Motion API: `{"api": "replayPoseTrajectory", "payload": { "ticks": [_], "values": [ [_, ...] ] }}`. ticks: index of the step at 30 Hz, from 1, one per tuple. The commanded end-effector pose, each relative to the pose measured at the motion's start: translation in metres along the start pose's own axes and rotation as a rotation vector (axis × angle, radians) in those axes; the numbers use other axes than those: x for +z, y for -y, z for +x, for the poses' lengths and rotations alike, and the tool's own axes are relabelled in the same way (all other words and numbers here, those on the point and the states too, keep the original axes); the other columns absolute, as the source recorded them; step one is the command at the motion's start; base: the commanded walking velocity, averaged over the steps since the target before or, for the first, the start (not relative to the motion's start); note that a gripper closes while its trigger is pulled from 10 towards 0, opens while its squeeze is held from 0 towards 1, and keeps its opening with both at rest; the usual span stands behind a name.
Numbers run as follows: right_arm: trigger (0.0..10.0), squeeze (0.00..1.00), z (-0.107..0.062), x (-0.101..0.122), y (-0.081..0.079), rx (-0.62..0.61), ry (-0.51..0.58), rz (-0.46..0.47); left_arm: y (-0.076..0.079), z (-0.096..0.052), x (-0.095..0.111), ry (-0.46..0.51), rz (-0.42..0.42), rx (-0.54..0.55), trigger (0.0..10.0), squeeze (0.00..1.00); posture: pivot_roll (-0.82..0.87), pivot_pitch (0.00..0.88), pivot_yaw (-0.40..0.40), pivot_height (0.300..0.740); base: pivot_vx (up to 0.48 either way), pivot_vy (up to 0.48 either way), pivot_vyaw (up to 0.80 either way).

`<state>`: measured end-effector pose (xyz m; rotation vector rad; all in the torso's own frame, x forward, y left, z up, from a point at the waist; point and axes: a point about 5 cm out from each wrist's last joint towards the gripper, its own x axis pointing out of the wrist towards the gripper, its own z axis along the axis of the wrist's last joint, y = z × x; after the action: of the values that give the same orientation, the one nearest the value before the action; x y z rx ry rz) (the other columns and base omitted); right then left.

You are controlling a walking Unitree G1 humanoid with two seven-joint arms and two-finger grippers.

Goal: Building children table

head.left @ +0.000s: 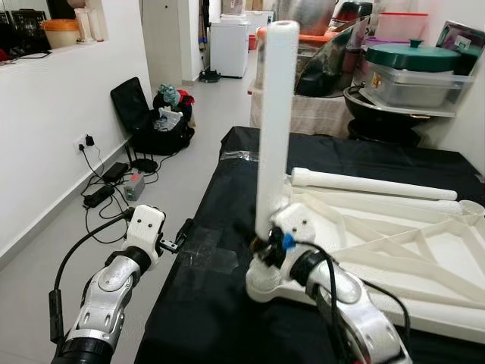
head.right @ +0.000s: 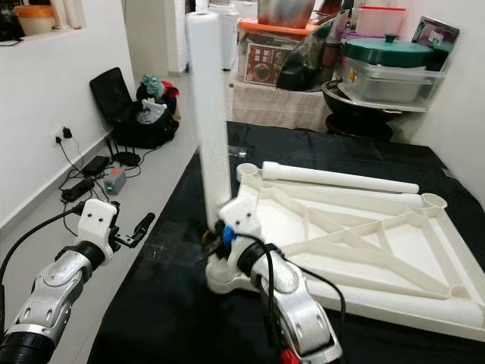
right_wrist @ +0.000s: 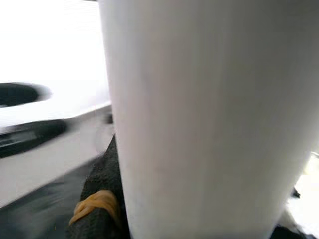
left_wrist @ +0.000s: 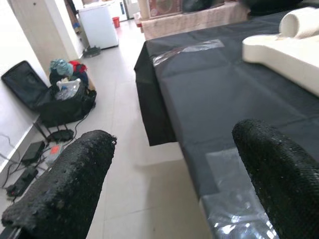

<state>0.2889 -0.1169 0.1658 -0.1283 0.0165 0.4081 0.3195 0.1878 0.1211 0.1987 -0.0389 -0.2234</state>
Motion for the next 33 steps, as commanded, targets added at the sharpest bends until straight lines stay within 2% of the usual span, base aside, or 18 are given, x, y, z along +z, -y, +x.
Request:
{"api": "replayPoseTrajectory", "payload": {
  "ticks": [1,6,7,8,9,11,17,18,19,21,22,23,24,25,26,27,28,33],
  "values": [
    [10.0,0.0,-0.009,-0.041,0.017,-0.11,-0.217,0.012,-0.002,0.0,-0.001,0.001,-0.006,0.011,10.0,0.0,0.07,0.0,-0.058,0.74,0.0,0.0,0.0],
    [10.0,0.0,-0.01,-0.056,0.033,-0.322,-0.298,0.127,-0.002,-0.002,-0.004,-0.012,-0.004,0.018,10.0,0.0,0.08,0.0,-0.068,0.74,0.0,0.0,0.0],
    [10.0,0.0,-0.01,-0.056,0.033,-0.322,-0.298,0.127,-0.002,-0.002,-0.004,-0.012,-0.004,0.018,10.0,0.0,0.08,0.0,-0.068,0.74,0.0,0.0,0.0],
    [10.0,0.0,-0.012,-0.06,0.038,-0.402,-0.312,0.188,-0.003,-0.003,-0.005,-0.018,-0.003,0.025,10.0,0.0,0.08,0.0,-0.07,0.74,0.0,0.0,0.0],
    [10.0,0.0,-0.012,-0.06,0.038,-0.402,-0.312,0.188,-0.003,-0.003,-0.005,-0.018,-0.003,0.025,10.0,0.0,0.08,0.0,-0.07,0.74,0.0,0.0,0.0],
    [10.0,0.0,-0.014,-0.061,0.044,-0.499,-0.304,0.286,-0.004,-0.004,-0.006,-0.023,-0.001,0.032,10.0,0.0,0.08,0.0,-0.07,0.74,0.0,0.0,0.0],
    [10.0,0.0,-0.01,-0.05,0.042,-0.479,-0.232,0.341,-0.004,-0.003,-0.006,-0.023,-0.001,0.033,10.0,0.0,0.08,0.0,-0.069,0.74,0.0,0.0,0.0],
    [10.0,0.0,-0.003,-0.031,0.037,-0.389,-0.116,0.342,-0.004,-0.003,-0.006,-0.023,-0.002,0.032,10.0,0.0,0.08,0.0,-0.065,0.74,0.0,0.0,0.0],
    [10.0,0.0,-0.003,-0.031,0.037,-0.389,-0.116,0.342,-0.004,-0.003,-0.006,-0.023,-0.002,0.032,10.0,0.0,0.08,0.0,-0.065,0.74,0.0,0.0,0.0],
    [10.0,0.0,0.006,0.011,0.014,-0.07,0.122,0.358,-0.003,-0.001,-0.005,-0.021,-0.003,0.029,10.0,0.0,0.07,0.0,-0.063,0.74,0.0,0.0,0.0],
    [10.0,0.0,0.007,0.02,0.008,0.006,0.173,0.361,-0.003,0.0,-0.005,-0.021,-0.004,0.028,10.0,0.0,0.07,0.0,-0.063,0.74,0.0,0.0,0.0],
    [10.0,0.0,0.007,0.02,0.008,0.006,0.173,0.361,-0.003,0.0,-0.005,-0.021,-0.004,0.028,10.0,0.0,0.07,0.0,-0.063,0.74,0.0,0.0,0.0],
    [10.0,0.0,0.002,0.032,-0.011,0.252,0.24,0.29,-0.002,0.001,-0.004,-0.018,-0.005,0.026,10.0,0.0,0.08,0.0,-0.064,0.74,0.0,0.0,0.0],
    [10.0,0.0,0.002,0.032,-0.011,0.252,0.24,0.29,-0.002,0.001,-0.004,-0.018,-0.005,0.026,10.0,0.0,0.08,0.0,-0.064,0.74,0.0,0.0,0.0],
    [10.0,0.0,-0.001,0.036,-0.018,0.342,0.26,0.261,-0.002,0.001,-0.004,-0.017,-0.005,0.025,10.0,0.0,0.08,0.0,-0.066,0.74,0.0,0.0,0.0],
    [10.0,0.0,-0.001,0.036,-0.018,0.342,0.26,0.261,-0.002,0.001,-0.004,-0.017,-0.005,0.025,10.0,0.0,0.08,0.0,-0.066,0.74,0.0,0.0,0.0],
    [10.0,0.0,-0.003,0.04,-0.023,0.411,0.276,0.241,-0.003,0.002,-0.004,-0.016,-0.004,0.026,10.0,0.0,0.08,0.0,-0.068,0.74,0.0,0.0,0.0],
    [10.0,0.0,-0.004,0.04,-0.027,0.496,0.259,0.174,-0.006,0.001,-0.004,-0.017,-0.003,0.035,10.0,0.0,0.09,0.0,-0.076,0.74,0.0,0.0,0.0]
  ]
}}
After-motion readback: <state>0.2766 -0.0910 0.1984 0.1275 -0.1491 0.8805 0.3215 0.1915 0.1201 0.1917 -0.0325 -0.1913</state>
